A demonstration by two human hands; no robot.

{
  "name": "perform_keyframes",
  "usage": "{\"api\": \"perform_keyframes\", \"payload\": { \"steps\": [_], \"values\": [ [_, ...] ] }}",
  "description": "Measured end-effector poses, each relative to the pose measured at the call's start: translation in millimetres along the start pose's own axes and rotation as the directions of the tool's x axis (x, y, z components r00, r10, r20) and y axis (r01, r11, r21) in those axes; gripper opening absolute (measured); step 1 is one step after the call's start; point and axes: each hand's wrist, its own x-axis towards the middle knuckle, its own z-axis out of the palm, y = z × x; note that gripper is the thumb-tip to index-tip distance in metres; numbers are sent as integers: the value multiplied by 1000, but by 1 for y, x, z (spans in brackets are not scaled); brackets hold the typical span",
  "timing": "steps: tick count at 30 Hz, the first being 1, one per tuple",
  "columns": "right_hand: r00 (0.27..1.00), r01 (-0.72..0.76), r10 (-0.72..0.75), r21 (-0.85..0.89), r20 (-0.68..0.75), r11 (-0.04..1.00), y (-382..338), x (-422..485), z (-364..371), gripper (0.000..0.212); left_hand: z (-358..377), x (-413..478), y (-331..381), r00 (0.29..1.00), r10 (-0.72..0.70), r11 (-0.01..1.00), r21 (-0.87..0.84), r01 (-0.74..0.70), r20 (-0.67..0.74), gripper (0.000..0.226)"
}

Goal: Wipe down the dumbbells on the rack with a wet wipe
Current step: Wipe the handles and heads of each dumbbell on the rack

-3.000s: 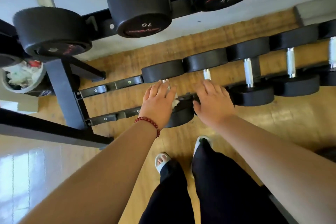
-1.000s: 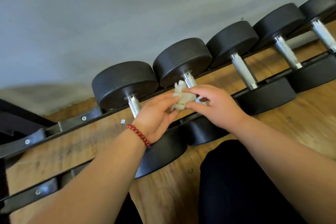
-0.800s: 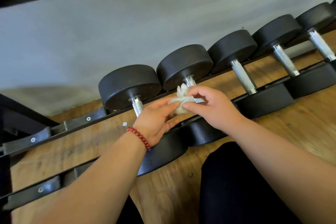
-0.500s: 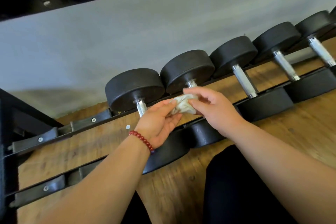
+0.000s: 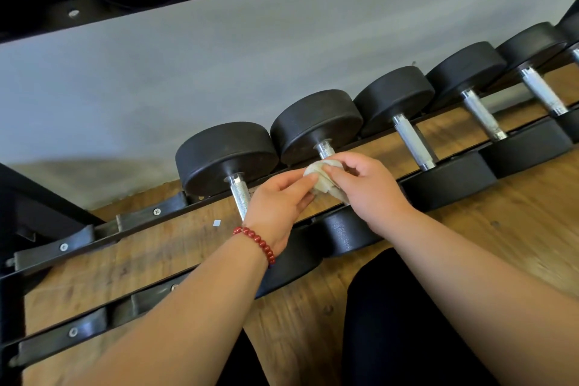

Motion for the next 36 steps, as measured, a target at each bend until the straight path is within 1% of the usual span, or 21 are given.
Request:
{"api": "perform_keyframes", "payload": {
  "steps": [3, 6, 8, 10, 12, 14, 17, 20, 22, 25, 28, 32, 34, 36],
  "values": [
    [998, 40, -43, -63, -46, 997, -1, 0, 4, 14, 1, 2, -1, 997, -4, 995, 103, 12, -72, 9],
    [997, 59, -63, -63, -54, 996, -1, -3, 4, 20, 2, 4, 0, 995, 13, 987, 162, 3, -100, 8],
    [996, 76, -80, -77, -44, 994, 0, -4, 4, 25, 2, 5, 1, 993, 18, 993, 121, -4, -118, 7],
    [997, 71, -70, 26, -20, 997, 0, -6, 4, 21, 1, 6, 2, 990, 21, 997, 81, -10, -139, 6],
    [998, 54, -56, 134, 9, 989, -1, -8, 3, 14, -1, 5, 3, 992, 14, 1000, 20, -11, -122, 7],
    [996, 75, -78, 84, 34, 994, -2, -8, 1, 13, -2, 2, 2, 997, -4, 999, -52, 0, -78, 8],
    [997, 56, -58, 54, 45, 997, 0, -6, 1, 14, -4, -1, 0, 999, -34, 987, -160, 29, -29, 12],
    [995, 93, -92, -15, 43, 996, 4, -5, 3, 21, -4, 0, -3, 997, -79, 962, -263, 71, -20, 14],
    [988, 139, -133, -70, 75, 988, 4, -6, 4, 25, -4, 2, -4, 994, -100, 954, -288, 85, -37, 14],
    [984, 152, -146, -50, 100, 987, 6, -4, 2, 25, -4, 6, -5, 994, -97, 974, -212, 84, -52, 15],
    [986, 84, -81, -15, 147, 996, 6, 2, -6, 24, -2, 10, -11, 992, -95, 985, -152, 82, -78, 18],
    [993, 11, -8, -29, 114, 1000, 12, 20, -21, 22, 12, 16, -19, 991, -54, 978, -206, 28, -122, 17],
    [993, 10, -3, -57, 114, 998, 18, 31, -30, 21, 21, 24, -27, 986, -12, 991, -133, -11, -168, 20],
    [993, 12, 2, -113, 121, 994, 24, 42, -39, 22, 27, 34, -40, 971, 22, 1000, 0, -23, -237, 22]
  ]
}}
